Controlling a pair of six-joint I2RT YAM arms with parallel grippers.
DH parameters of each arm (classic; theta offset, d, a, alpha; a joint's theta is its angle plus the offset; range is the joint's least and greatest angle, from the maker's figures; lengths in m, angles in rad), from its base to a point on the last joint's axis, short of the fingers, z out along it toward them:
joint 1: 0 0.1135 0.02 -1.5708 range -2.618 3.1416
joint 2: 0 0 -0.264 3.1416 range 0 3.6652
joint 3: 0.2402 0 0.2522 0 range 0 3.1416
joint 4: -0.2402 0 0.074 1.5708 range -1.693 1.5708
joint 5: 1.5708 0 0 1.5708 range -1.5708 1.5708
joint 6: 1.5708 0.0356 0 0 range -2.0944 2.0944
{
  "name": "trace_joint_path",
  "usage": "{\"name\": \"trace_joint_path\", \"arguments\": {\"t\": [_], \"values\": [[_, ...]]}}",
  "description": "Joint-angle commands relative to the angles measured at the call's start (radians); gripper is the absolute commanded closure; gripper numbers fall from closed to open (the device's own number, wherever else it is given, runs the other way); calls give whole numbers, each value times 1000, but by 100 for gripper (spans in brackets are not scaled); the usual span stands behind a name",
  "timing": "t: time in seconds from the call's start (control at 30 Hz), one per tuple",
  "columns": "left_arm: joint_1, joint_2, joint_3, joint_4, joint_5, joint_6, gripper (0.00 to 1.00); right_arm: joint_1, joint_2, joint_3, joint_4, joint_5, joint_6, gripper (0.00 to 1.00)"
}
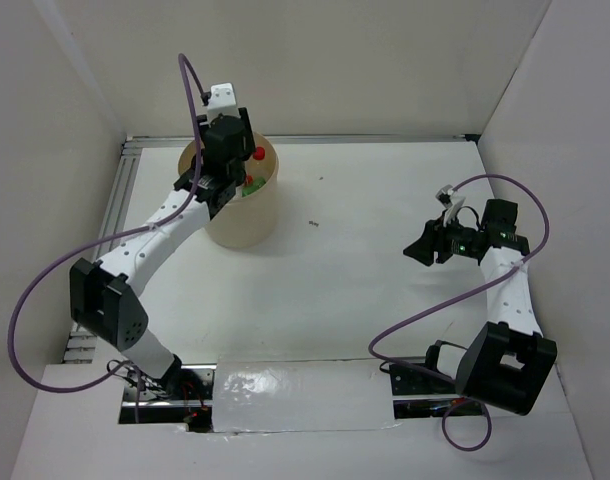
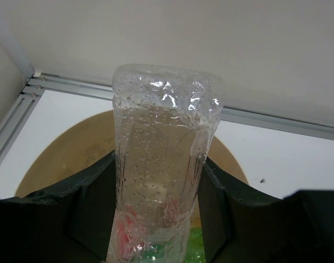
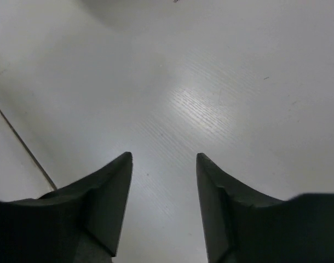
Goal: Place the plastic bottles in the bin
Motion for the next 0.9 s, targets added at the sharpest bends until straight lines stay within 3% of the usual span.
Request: {"name": "trace_joint_path", "arguments": {"t": [0.0,0.13,0.2,0.3,0.5,0.63,0.73,0.87], "values": [[15,31,102,-10,11,-52,89,-6,-35,16,-9,-15,-37,40],[15,27,102,-33,58,-86,23,-6,-44,16,-18,-6,-64,2],[15,-4,102,-47,102,-86,9,-6,-44,16,-18,3,-64,0],[-24,-79,128,-76,139,-53,0,-6,-44,27,2,25,-41,0],[-112,-343,-45,-169,267,-86,0,-6,-57,27,40,89,34,0],[-156,-663,-405,-194,403,-178,0,-15,-83,17,147,227,230,0],[-196,-823,-642,-248,403,-294,0,-15,-83,37,192,345,292,0],[-244,-1035,-783,-327,354,-365,0,-24,-110,15,250,405,321,0]]}}
